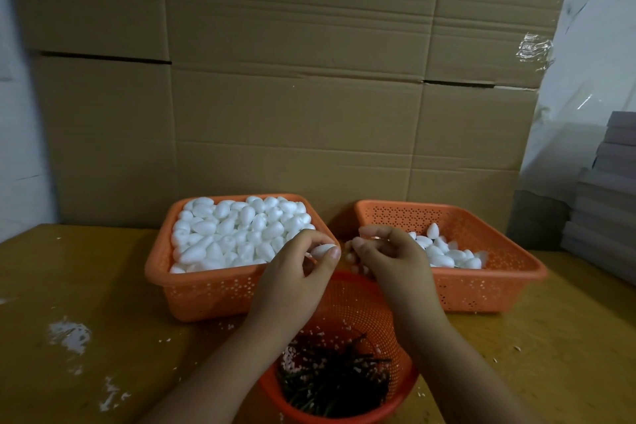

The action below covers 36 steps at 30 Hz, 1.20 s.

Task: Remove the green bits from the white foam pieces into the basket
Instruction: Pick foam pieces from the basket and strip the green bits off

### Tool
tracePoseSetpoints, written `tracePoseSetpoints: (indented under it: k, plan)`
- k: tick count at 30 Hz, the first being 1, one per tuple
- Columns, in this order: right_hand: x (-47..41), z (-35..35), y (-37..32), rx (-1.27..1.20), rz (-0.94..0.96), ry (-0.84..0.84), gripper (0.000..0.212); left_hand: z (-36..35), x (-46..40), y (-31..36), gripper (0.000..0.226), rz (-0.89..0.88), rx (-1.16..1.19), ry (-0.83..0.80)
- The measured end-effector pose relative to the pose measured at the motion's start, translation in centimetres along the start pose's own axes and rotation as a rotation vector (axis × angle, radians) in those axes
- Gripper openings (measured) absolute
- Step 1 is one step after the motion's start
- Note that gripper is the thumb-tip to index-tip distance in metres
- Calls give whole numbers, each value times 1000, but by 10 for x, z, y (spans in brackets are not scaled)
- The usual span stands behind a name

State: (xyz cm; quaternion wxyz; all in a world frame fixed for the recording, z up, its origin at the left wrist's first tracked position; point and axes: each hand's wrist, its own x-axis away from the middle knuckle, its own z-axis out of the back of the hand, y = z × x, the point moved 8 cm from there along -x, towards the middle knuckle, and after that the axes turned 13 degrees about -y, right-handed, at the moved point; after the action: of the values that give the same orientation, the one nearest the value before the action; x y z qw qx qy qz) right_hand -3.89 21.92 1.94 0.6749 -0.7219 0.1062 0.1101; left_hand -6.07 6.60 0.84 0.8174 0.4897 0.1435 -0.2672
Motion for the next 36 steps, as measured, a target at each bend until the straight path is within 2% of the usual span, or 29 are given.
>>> tracePoseSetpoints:
  k: [3,10,20,26,29,36]
  plan:
    - [1,1,-2,-93,19,29,10,0,1,-2,7,-10,14,6]
    - [3,-4,-4,-61,25,3,8,0,-1,-5,15,-6,39,15]
    - [-1,-2,-3,-53,57,21,8,4,-2,-7,5,-8,212,59]
    - [-2,-2,-1,19,70,9,8,4,-2,-9,14,6,242,68]
    - [-3,-3,-2,49,83,-1,7,4,-2,-8,26,7,242,71]
    - [-1,-6,-3,120,100,-20,8,1,-2,-9,13,18,214,30]
